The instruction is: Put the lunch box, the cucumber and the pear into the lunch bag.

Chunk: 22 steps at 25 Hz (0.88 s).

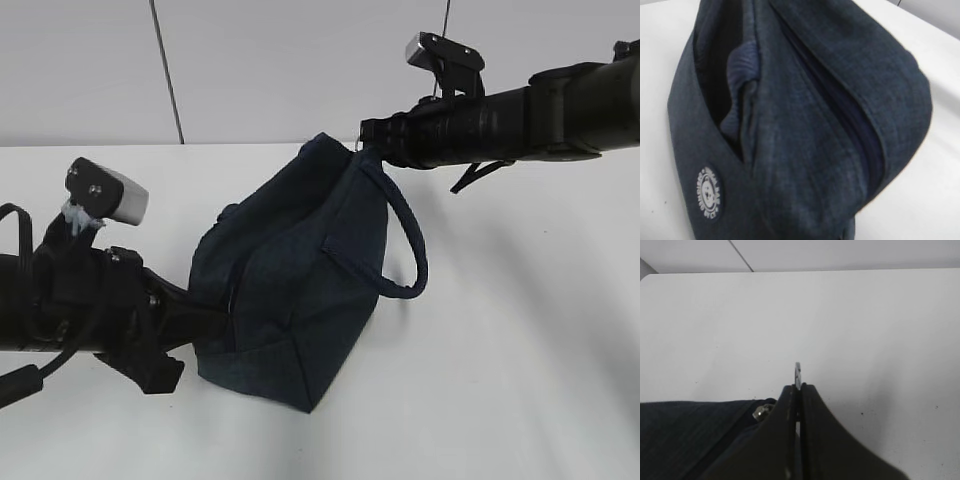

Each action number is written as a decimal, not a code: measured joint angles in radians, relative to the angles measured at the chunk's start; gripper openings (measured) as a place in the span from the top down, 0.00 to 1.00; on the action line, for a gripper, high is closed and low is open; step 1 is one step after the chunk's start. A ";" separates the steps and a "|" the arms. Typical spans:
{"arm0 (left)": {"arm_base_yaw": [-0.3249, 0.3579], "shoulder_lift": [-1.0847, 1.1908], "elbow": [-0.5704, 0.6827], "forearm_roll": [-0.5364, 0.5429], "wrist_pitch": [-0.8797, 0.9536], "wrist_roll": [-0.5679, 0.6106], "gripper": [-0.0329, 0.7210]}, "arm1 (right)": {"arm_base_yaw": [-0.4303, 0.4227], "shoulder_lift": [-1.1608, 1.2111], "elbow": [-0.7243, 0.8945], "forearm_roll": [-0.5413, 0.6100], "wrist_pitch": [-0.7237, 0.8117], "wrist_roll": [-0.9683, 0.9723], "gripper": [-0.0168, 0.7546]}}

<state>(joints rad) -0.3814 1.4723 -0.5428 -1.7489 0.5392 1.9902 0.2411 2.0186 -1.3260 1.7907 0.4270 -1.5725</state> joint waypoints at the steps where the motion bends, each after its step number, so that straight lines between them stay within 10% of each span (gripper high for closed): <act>1: 0.000 -0.016 0.003 0.000 0.015 -0.010 0.78 | -0.002 -0.002 0.000 -0.003 0.020 0.000 0.97; 7: 0.000 -0.191 -0.025 0.000 -0.020 -0.154 0.40 | -0.004 -0.010 0.000 -0.019 0.058 0.000 0.97; 12: 0.000 -0.218 -0.217 0.067 -0.116 -0.382 0.40 | -0.004 -0.012 0.000 -0.024 0.063 0.000 0.97; 22: -0.003 0.191 -0.686 0.668 0.000 -1.088 0.44 | -0.004 -0.012 0.000 -0.028 0.084 0.000 0.97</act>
<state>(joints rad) -0.3846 1.6631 -1.2293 -1.0810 0.5397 0.9026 0.2372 2.0066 -1.3260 1.7631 0.5112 -1.5725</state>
